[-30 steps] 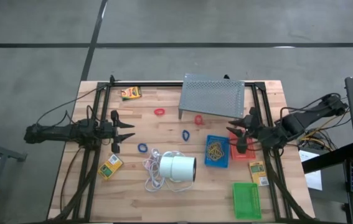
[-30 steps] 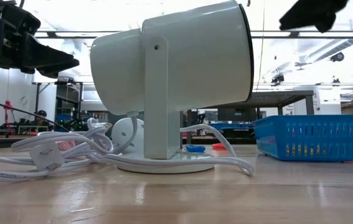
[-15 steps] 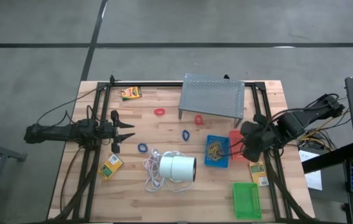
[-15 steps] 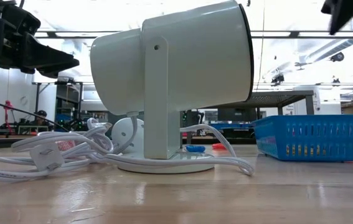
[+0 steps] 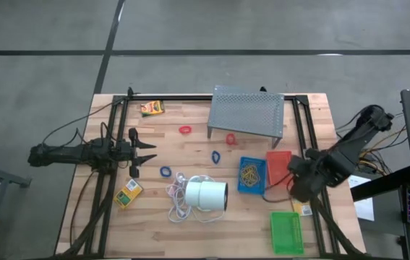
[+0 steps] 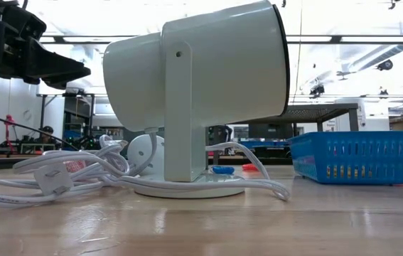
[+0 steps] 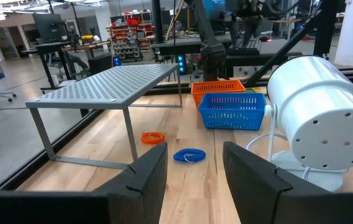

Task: Pick & Place Office Desk Supplies
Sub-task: Put the yellow box of crayons into the orange bin

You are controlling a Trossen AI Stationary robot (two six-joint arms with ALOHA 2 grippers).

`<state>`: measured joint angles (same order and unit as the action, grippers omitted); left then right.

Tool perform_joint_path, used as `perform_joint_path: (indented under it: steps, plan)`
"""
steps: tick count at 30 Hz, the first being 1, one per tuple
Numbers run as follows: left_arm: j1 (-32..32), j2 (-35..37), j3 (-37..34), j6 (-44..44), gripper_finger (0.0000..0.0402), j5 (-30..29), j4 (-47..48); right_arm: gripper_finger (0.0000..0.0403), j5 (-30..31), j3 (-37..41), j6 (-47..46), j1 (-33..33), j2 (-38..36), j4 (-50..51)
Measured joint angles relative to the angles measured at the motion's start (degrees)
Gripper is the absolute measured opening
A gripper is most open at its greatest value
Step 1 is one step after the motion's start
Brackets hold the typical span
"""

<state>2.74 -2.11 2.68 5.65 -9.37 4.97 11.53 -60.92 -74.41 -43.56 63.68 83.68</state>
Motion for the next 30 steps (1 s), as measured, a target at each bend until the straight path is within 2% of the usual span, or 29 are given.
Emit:
perform_joint_path:
  steps: [4,8,14,19,24,30]
  plan:
    - [-0.01,-0.01,0.01,-0.01,0.0159,-0.02,-0.02,0.013,1.72,3.72,-2.01,-7.03,-0.15,-2.67]
    - [0.0,-0.02,0.0,0.0,0.0159,0.0,-0.01,0.0134,3.5,6.84,-5.84,-10.79,0.36,-4.03]
    - [0.0,0.0,0.0,0.0,0.0159,-0.02,-0.02,0.0143,2.92,9.12,-9.63,-11.44,0.5,-6.35]
    - [0.0,0.0,0.02,0.0,0.0159,-0.02,0.0,0.0157,-2.42,9.19,-16.57,-11.33,0.48,-6.6]
    - [0.0,0.0,0.01,0.0,0.0159,-0.02,-0.01,0.0169,-3.88,10.37,-15.54,-11.31,0.45,-7.34]
    - [-0.02,0.02,0.0,-0.02,0.0159,-0.02,0.0,0.0186,-6.09,16.87,-21.31,-11.14,-1.99,-15.23]
